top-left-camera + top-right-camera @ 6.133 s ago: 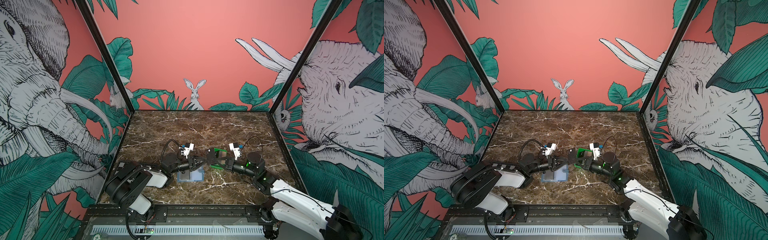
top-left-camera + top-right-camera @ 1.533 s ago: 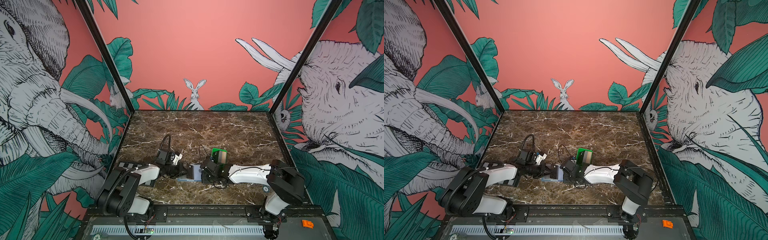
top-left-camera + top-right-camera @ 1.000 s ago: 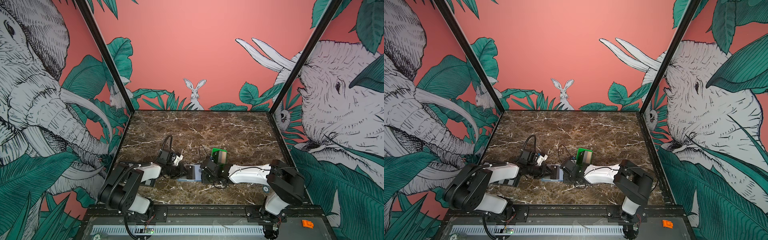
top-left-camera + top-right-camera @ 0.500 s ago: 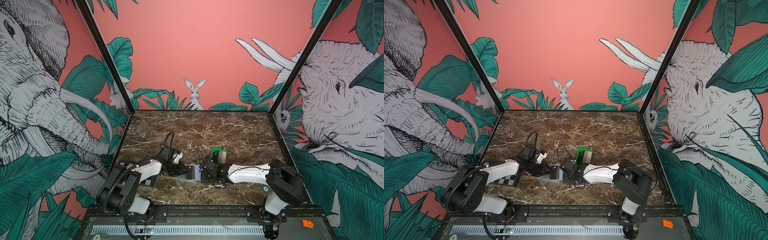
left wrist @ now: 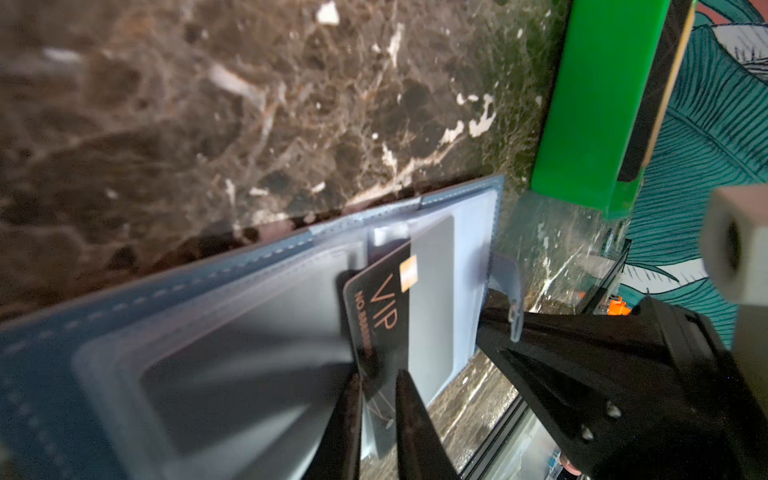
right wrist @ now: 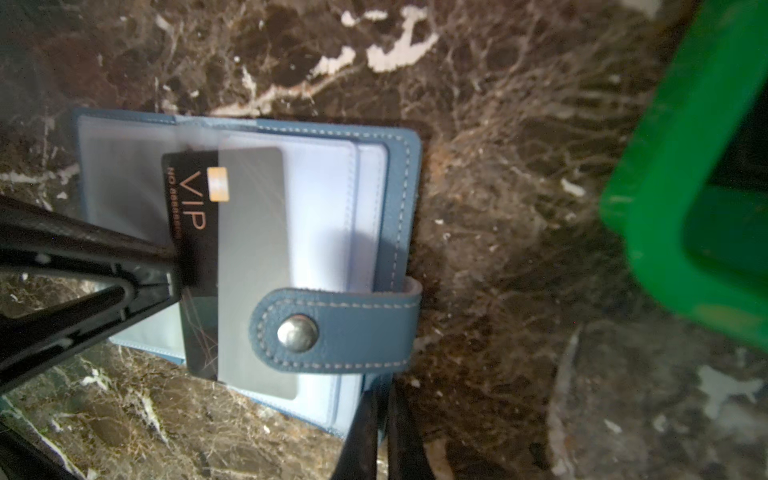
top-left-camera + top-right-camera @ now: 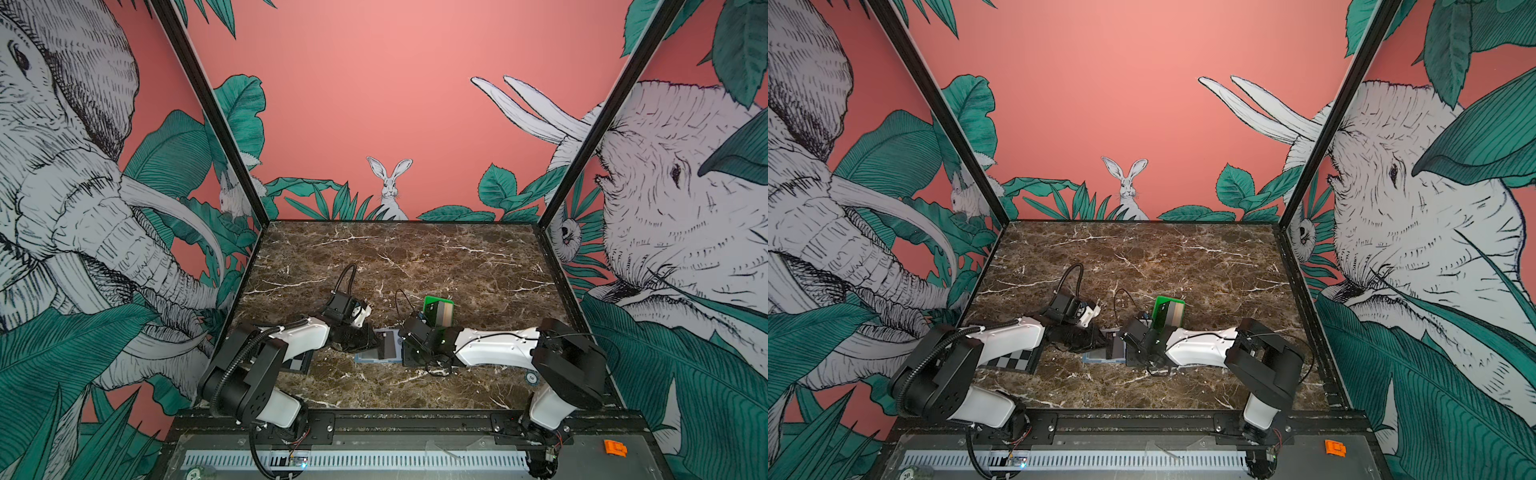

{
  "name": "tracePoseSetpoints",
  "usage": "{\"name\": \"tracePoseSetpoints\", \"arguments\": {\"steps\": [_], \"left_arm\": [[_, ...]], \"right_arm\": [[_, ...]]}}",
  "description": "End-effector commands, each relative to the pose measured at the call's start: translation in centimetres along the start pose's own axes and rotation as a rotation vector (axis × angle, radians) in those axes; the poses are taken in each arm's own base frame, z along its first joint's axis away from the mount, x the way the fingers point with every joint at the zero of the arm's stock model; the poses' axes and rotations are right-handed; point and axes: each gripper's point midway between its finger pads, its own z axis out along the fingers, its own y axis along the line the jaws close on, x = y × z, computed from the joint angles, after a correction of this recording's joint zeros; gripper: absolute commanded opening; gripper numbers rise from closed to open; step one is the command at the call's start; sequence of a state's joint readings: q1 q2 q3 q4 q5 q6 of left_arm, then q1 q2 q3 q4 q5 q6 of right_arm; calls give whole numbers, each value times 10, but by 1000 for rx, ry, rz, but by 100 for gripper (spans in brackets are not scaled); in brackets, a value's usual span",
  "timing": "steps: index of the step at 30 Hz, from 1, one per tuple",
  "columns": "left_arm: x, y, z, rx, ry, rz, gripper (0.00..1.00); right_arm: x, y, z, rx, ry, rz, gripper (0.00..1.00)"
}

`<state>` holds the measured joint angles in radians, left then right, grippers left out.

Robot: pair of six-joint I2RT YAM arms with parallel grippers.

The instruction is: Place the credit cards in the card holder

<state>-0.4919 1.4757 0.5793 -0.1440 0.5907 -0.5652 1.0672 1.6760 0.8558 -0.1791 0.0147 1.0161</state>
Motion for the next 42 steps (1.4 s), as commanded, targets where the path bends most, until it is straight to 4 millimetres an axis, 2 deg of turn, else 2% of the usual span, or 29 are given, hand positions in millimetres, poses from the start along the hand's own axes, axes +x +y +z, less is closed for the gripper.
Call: {"name": "tracePoseSetpoints", "arguments": {"steps": [1,10,11,20,22,25,30,34,36,39,42], "left_arm": [[-3,-1,3,-5,-5,-5,19],[-10,-9,11,29,-18,-8,21],[-7,-15,12,59,-2,-5,21],[-8,-27,7,109,-14,31,23],[-6,-23,5,87,-11,27,24],[-3,-6,-3,-21,-30,19,27],[0,16,-29,-166,-69,8,35],[3,34,-44,-204,-89,-56,42],[4,44,-51,-251,-110,-71,48],[7,50,-53,-274,-109,-86,55],[11,54,-49,-286,-86,-90,56]], "right_arm": [[19,-28,13,112,62,-27,8],[20,-27,14,111,62,-30,8],[20,-27,14,110,63,-30,8],[20,-28,14,113,61,-31,8],[20,-27,14,112,61,-32,8],[20,-28,14,114,65,-36,8],[20,-28,13,117,62,-40,8],[19,-25,13,105,58,-39,8],[18,-24,13,103,58,-41,8],[18,-24,13,103,58,-42,8],[17,-23,13,102,58,-44,8]]}}
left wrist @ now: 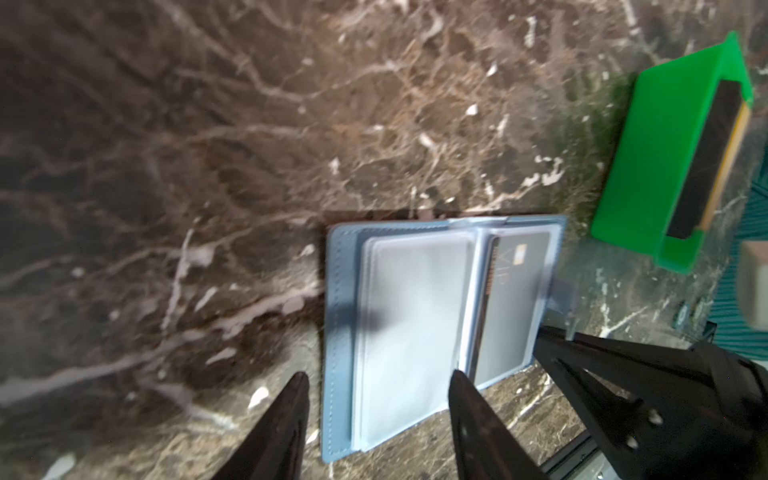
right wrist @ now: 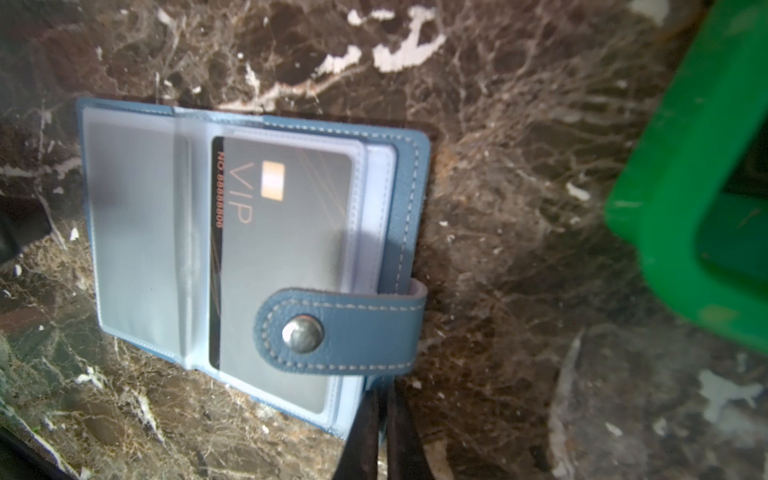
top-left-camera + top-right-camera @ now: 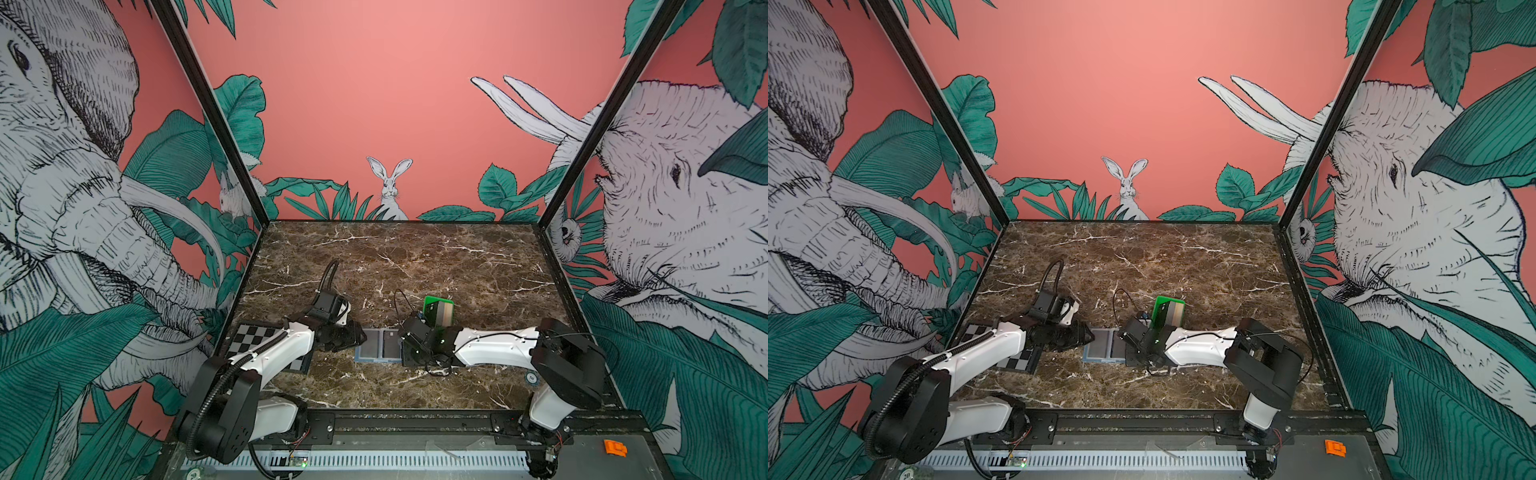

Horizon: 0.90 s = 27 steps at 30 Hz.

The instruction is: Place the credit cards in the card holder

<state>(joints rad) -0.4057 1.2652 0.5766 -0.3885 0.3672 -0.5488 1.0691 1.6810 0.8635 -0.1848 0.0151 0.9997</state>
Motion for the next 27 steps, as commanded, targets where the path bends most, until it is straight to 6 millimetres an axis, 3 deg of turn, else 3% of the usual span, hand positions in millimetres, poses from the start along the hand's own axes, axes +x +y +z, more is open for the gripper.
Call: {"name": "tracePoseSetpoints", "arguments": {"steps": [1,8,16,18,27], "left_arm": [[17,19,4,-67,52,-8,56],[20,11,14,8,71,30,56],[21,-22,14,209,84,53,56],[21,-36,7,284,87,52,54],[18,-58,-21,367,31,75,50]], "right_arm": [[19,-24,12,100,58,-27,8],[19,-25,12,102,58,-28,8],[18,-30,9,126,53,-38,8],[18,-30,9,131,53,-39,8],[16,-31,9,143,48,-46,8]]}}
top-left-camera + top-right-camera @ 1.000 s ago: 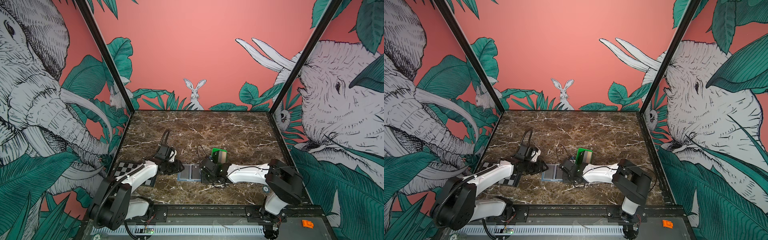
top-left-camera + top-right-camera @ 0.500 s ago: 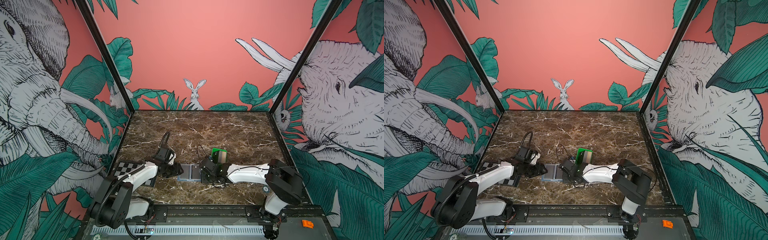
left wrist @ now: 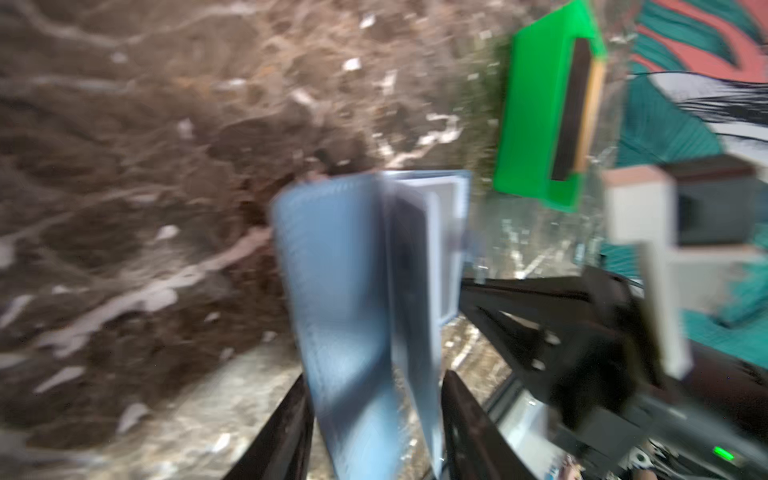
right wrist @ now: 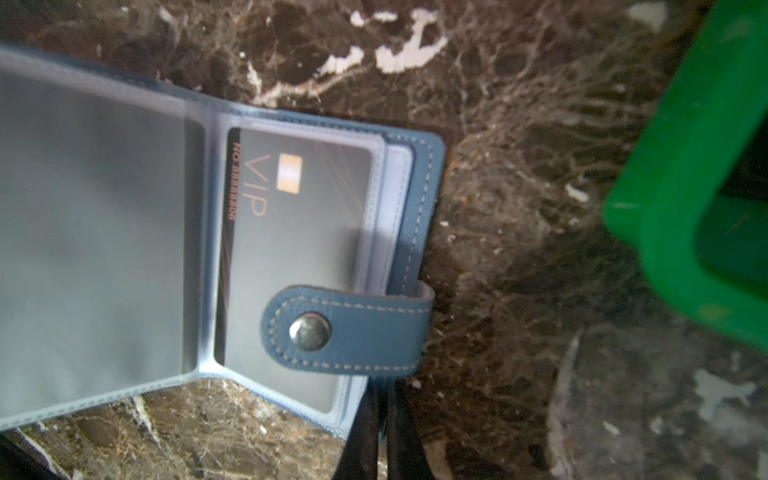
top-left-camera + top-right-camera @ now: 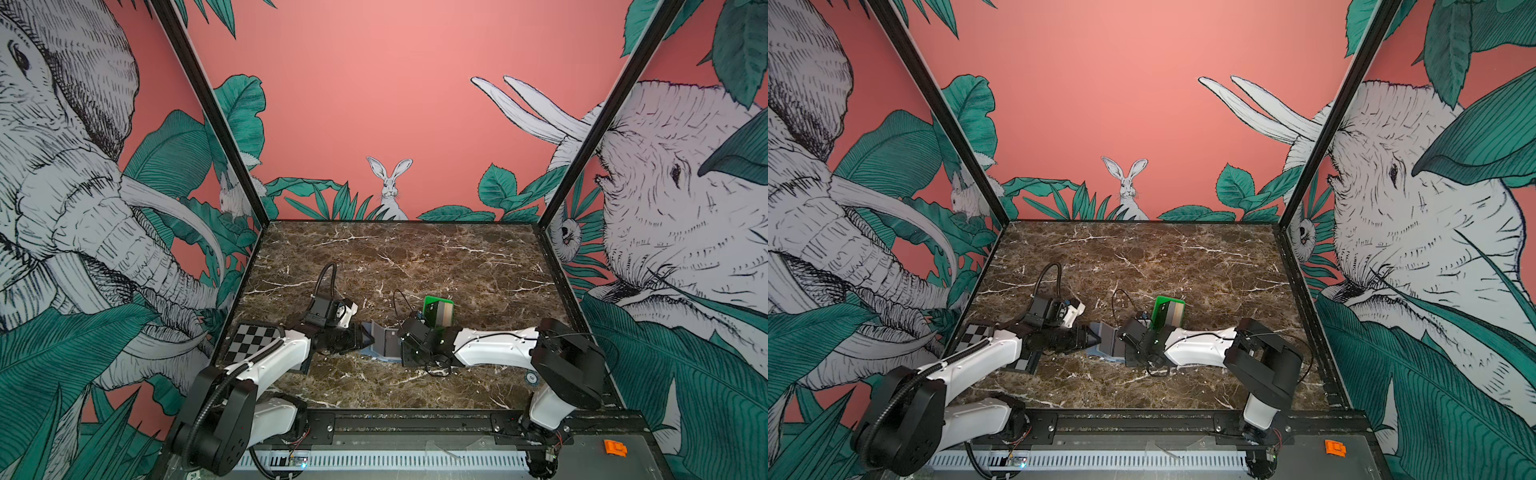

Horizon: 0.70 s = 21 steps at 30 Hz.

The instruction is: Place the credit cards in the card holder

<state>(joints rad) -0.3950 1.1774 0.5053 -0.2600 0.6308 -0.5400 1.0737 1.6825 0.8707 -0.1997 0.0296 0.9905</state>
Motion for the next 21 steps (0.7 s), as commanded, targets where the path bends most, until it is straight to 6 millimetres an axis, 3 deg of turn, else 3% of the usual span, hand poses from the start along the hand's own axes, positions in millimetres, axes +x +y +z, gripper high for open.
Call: {"name": "tracePoseSetpoints", "arguments": {"steps": [1,4,13,21], "left_arm": [[5,-20,-4,101,12,3,50],[3,-28,-4,152,-3,-3,50],[4,-50,8,252,-16,0,48],[3,-47,12,207,-30,8,43]], "right_arm": [[17,-30,10,128,53,-35,8],[15,-28,9,126,49,-34,8],[5,-21,3,78,10,-2,22],[-15,-25,-12,67,-30,10,28]]}}
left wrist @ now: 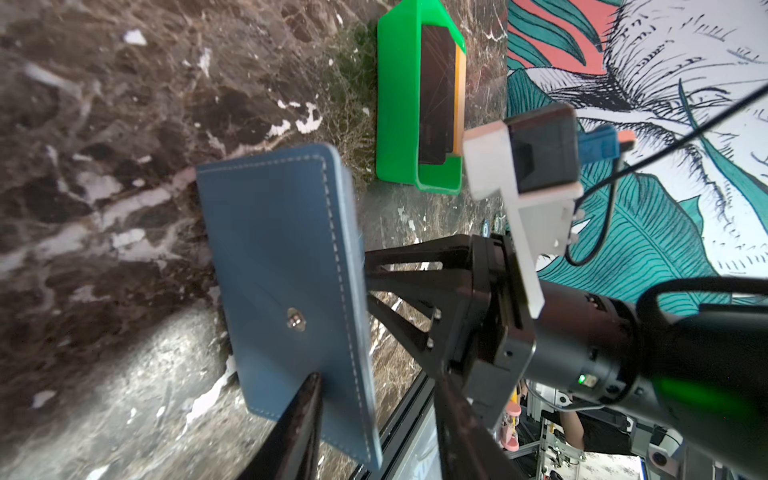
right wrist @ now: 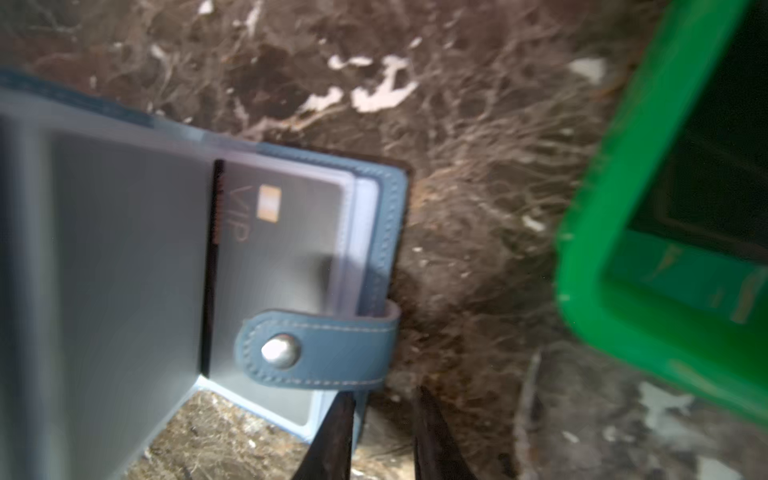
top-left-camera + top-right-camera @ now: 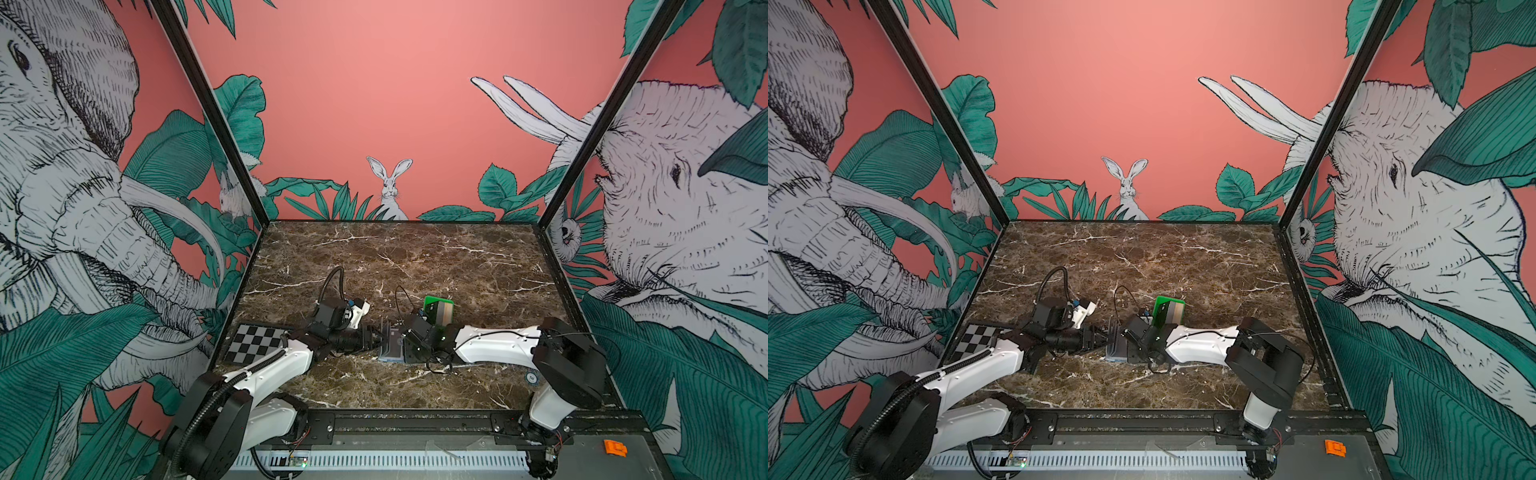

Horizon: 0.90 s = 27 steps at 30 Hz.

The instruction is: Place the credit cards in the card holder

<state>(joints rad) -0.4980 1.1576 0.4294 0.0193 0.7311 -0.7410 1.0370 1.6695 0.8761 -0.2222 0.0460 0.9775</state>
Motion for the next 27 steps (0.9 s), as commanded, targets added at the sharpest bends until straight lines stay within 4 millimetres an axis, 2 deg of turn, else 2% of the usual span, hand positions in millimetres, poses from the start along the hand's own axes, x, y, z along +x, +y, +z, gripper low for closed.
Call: {"name": "tracePoseSetpoints", "arguments": {"steps": [1,9,20,27], "left_arm": [[-4,-1,2,2,-25,7,43],[1,7,12,-8,-16,-9,42],[4,9,32,-50,11,17,48],[9,31,37,-162,14,15,44]], "right_arm": [[-5,-15,-9,38,-12,-10,29],[-19,1,-12,-14,-15,-59,35],[-12,1,-3,-14,23,-75,35],[-8,0,2,-8,44,-82,35]]}}
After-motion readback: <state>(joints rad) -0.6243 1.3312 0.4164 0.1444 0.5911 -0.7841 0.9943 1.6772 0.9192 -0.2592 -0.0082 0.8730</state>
